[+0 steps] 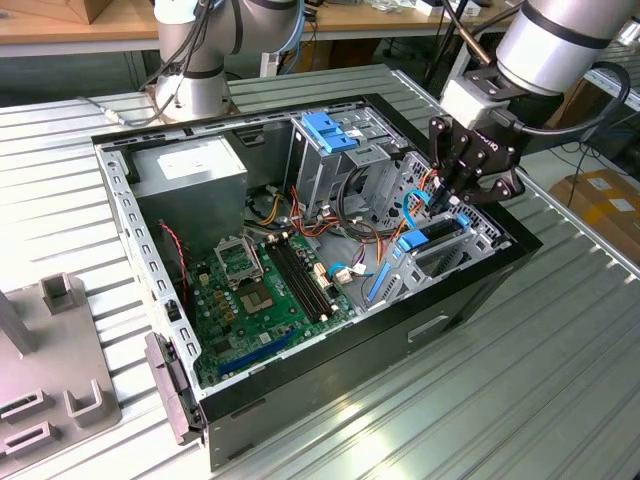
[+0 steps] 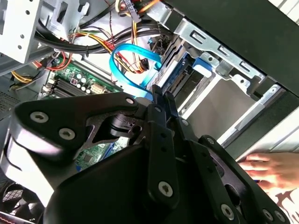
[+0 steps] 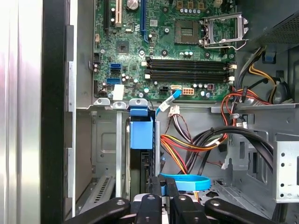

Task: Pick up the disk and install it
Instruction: 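Insert the first disk wire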

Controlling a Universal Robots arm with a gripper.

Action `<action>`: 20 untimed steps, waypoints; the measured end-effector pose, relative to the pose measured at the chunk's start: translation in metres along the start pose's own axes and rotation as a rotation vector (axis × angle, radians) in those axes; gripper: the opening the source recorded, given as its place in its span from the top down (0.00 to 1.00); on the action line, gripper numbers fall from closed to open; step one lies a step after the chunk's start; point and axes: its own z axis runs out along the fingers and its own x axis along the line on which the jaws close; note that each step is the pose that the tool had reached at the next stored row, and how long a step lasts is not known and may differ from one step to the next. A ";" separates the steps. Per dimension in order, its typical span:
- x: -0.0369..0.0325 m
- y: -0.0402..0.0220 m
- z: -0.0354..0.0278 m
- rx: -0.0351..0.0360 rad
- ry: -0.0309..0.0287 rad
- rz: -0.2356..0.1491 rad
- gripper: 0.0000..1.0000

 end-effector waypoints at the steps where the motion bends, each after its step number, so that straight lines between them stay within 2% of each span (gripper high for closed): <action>1: 0.0001 0.0007 0.0000 0.0006 0.0000 0.000 0.84; 2: 0.0011 0.0010 0.0001 0.0037 -0.0001 -0.002 0.84; 3: 0.0026 0.0013 0.0004 0.0173 -0.0001 -0.010 0.84; 4: 0.0036 0.0018 0.0006 0.0238 -0.0001 -0.014 0.84; 6: 0.0056 0.0034 0.0008 0.0310 -0.0005 -0.024 0.84; 12: 0.0109 0.0053 0.0022 0.0314 -0.0003 -0.031 0.84; 14: 0.0110 0.0078 0.0027 0.0315 -0.0009 -0.031 0.84; 15: 0.0111 0.0102 0.0037 0.0314 -0.0023 -0.033 0.84; 17: 0.0113 0.0102 0.0090 0.0313 -0.0023 -0.035 0.84; 20: 0.0114 0.0101 0.0093 0.0313 -0.0021 -0.035 0.84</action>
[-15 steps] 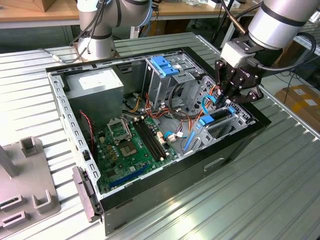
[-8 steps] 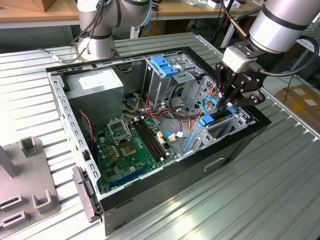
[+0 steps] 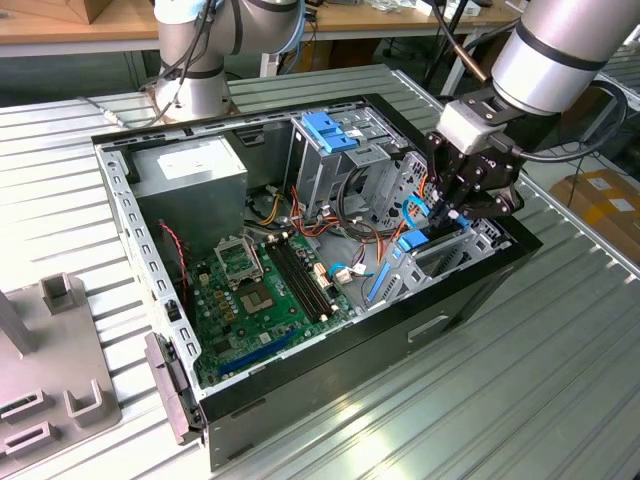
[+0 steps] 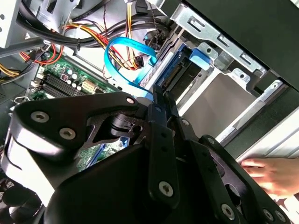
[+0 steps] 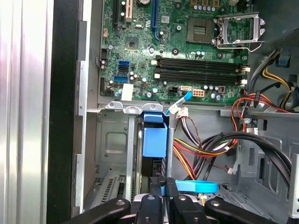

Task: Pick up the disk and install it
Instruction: 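Insert the first disk wire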

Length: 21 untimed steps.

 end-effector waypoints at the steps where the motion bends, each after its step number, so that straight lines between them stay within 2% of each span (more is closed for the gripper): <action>1: 0.0000 0.0000 0.0000 0.0000 0.0000 0.000 0.84; 6: 0.0002 -0.0027 -0.0006 0.0000 -0.0003 0.000 0.84; 11: 0.0026 -0.0027 -0.0006 0.0001 -0.0009 0.000 0.84; 12: 0.0029 -0.0027 -0.0007 0.0002 -0.0038 0.000 0.84; 13: 0.0030 -0.0027 -0.0006 0.0007 -0.0150 0.000 0.84; 14: 0.0029 -0.0027 -0.0008 0.0015 -0.0310 0.001 0.84; 15: 0.0029 -0.0027 -0.0010 0.0017 -0.0356 0.001 0.84; 16: 0.0031 -0.0028 -0.0011 0.0018 -0.0376 0.001 0.84; 21: 0.0066 -0.0029 -0.0023 0.0018 -0.0378 0.001 0.84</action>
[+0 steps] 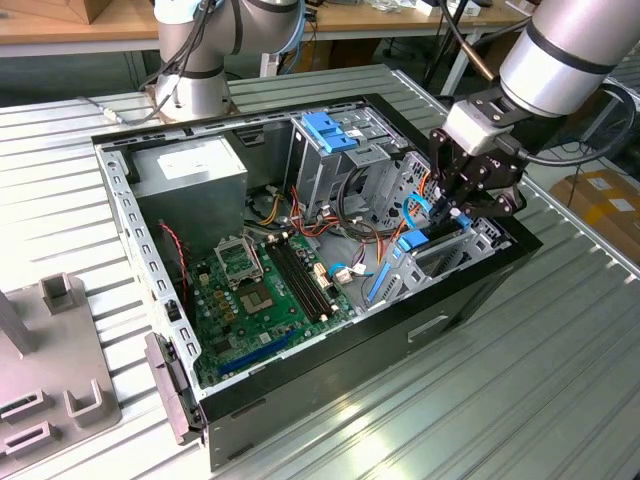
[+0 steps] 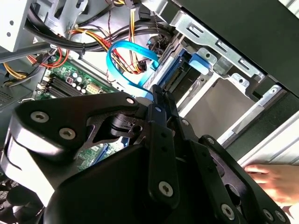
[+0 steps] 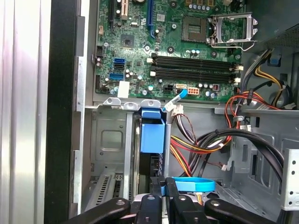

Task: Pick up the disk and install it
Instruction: 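Insert the first disk wire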

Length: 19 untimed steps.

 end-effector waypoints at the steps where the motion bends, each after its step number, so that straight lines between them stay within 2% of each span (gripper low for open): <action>1: 0.0007 0.0000 0.0000 0.0000 -0.0001 0.000 0.84; 3: 0.0013 0.0001 0.0006 0.0003 -0.0055 0.000 0.84; 8: 0.0050 0.0002 0.0004 0.0004 -0.0066 0.000 0.84; 9: 0.0050 0.0002 0.0005 0.0006 -0.0116 0.000 0.84; 10: 0.0050 0.0002 0.0005 0.0011 -0.0222 0.000 0.84; 11: 0.0050 0.0003 0.0006 0.0014 -0.0292 0.001 0.84; 12: 0.0051 0.0002 0.0004 0.0016 -0.0321 0.001 0.84; 15: 0.0055 0.0003 0.0004 0.0015 -0.0321 0.001 0.84; 16: 0.0056 0.0003 0.0005 0.0014 -0.0303 0.001 0.84; 19: 0.0055 0.0002 0.0005 0.0007 -0.0147 0.000 0.84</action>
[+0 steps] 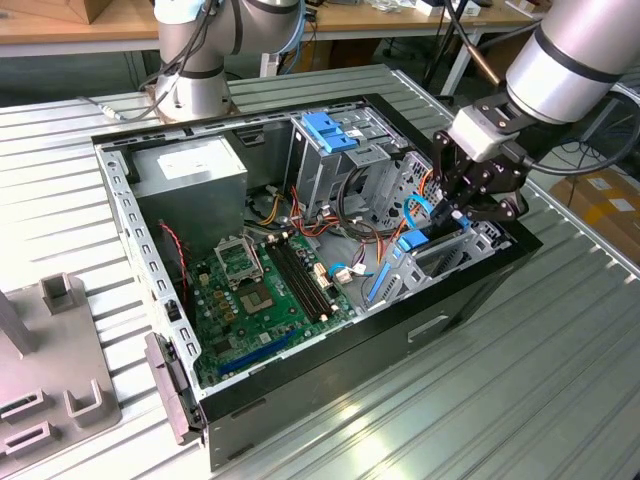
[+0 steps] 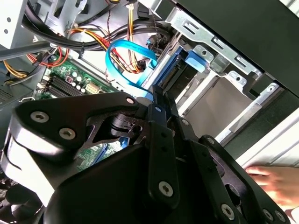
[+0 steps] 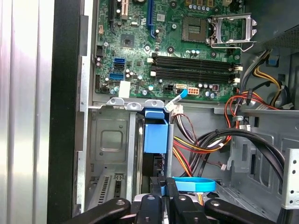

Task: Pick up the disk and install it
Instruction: 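Insert the first disk wire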

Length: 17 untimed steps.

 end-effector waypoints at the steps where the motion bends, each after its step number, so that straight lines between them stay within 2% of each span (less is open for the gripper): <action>1: 0.0000 0.0000 0.0001 -0.0001 0.0021 0.000 0.84; 10: -0.0003 0.0012 0.0000 -0.0001 0.0027 0.000 0.84; 14: -0.0001 0.0013 0.0022 -0.0001 0.0027 0.000 0.84; 17: -0.0002 0.0013 0.0008 -0.0001 0.0024 0.000 0.84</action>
